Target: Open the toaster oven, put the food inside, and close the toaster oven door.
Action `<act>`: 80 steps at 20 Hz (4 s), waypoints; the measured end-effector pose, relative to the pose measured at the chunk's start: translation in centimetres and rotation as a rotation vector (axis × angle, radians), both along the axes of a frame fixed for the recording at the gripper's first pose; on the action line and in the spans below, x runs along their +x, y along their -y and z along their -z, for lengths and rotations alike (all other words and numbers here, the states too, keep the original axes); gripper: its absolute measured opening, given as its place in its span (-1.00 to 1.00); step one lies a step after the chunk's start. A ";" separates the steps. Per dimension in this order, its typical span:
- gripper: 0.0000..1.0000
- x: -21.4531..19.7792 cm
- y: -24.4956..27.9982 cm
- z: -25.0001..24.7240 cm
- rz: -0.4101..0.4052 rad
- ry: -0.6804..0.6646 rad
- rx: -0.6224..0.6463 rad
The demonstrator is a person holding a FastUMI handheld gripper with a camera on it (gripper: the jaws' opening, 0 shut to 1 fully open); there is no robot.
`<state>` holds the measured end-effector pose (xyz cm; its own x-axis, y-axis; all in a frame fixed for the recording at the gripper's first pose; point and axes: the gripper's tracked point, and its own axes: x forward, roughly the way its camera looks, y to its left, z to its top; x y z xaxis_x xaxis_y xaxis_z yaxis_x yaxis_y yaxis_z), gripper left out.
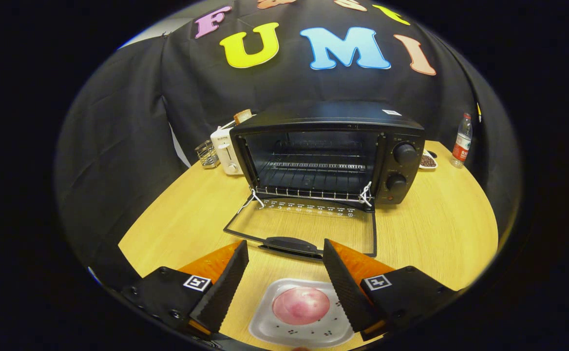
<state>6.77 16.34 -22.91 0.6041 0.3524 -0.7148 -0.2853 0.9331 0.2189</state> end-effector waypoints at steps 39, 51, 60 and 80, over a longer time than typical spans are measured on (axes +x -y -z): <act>-0.96 -8.4 10.0 7.9 0.047 -0.705 0.099; -0.97 -7.2 3.5 3.8 0.098 -0.673 0.370; -0.97 -0.7 0.1 1.1 0.338 -0.548 0.555; -0.97 9.4 -2.2 3.7 0.876 -0.374 0.824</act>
<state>16.13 18.52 -26.58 0.6685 0.3589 -0.6514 0.5642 0.3259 0.7586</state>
